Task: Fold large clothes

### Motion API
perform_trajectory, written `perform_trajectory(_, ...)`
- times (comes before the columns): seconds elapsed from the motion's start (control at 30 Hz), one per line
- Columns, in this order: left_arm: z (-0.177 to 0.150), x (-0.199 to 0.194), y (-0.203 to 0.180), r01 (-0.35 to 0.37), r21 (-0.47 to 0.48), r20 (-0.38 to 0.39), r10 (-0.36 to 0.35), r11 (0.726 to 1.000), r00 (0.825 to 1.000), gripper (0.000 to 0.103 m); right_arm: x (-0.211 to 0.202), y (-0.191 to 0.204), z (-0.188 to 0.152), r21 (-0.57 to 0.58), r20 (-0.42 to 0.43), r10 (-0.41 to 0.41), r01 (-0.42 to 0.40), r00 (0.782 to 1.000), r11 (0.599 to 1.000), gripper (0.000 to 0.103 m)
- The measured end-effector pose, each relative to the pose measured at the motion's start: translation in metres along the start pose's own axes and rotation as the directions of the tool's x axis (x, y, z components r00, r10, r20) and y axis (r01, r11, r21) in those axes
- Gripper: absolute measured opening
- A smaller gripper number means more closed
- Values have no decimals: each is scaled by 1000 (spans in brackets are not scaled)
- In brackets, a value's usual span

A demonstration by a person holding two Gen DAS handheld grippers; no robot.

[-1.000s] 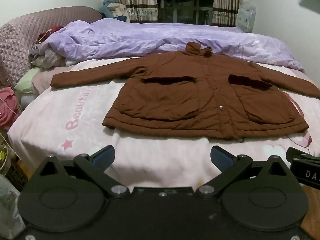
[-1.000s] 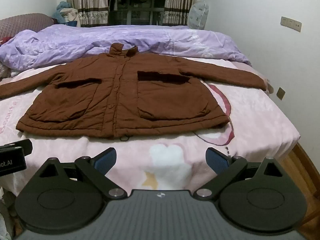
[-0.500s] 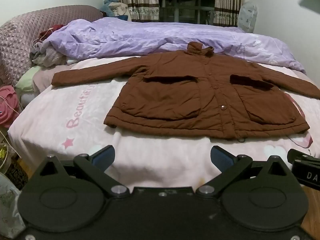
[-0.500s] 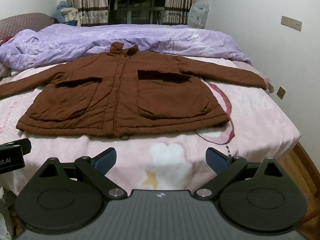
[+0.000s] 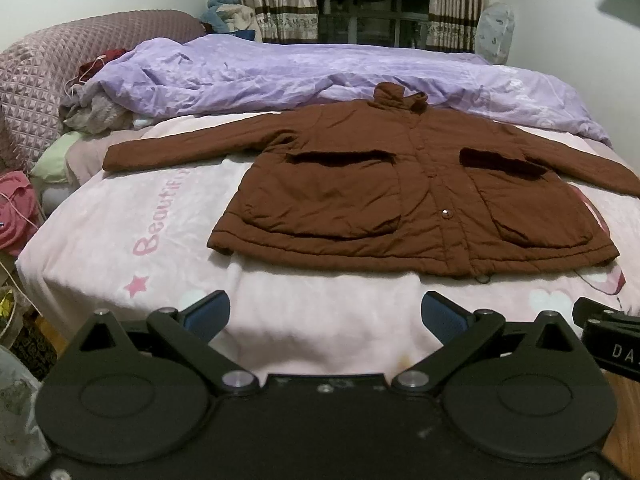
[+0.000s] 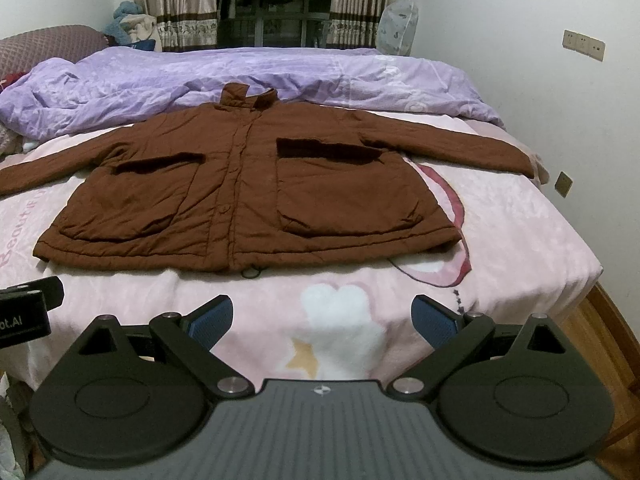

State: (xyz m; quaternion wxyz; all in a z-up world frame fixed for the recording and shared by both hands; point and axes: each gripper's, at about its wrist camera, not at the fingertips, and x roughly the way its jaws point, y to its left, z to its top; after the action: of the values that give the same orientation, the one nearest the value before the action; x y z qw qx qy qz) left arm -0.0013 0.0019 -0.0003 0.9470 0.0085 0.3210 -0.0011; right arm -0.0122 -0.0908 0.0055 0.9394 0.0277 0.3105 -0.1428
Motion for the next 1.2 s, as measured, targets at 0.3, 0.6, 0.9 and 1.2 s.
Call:
perform_trajectory(0.3, 1, 0, 0, 1, -1, 0, -1, 1000, 1000, 103, 0, 0, 0, 1, -1, 1, -1, 1000, 1000, 103)
perform_trajectory(0.6, 1, 0, 1, 0, 0, 1, 0, 1000, 1000, 103, 1, 0, 0, 0, -2, 2, -2, 1000, 1000, 103)
perform_trajectory(0.9, 1, 0, 1, 0, 0, 2, 0, 1000, 1000, 103, 1, 2, -3, -2, -2, 2, -2, 1000, 1000, 103)
perform_trajectory(1.2, 2, 0, 1, 1, 2, 4, -1, 1000, 1000, 103, 1, 3, -4, -2, -2, 5, -5, 1000, 1000, 103)
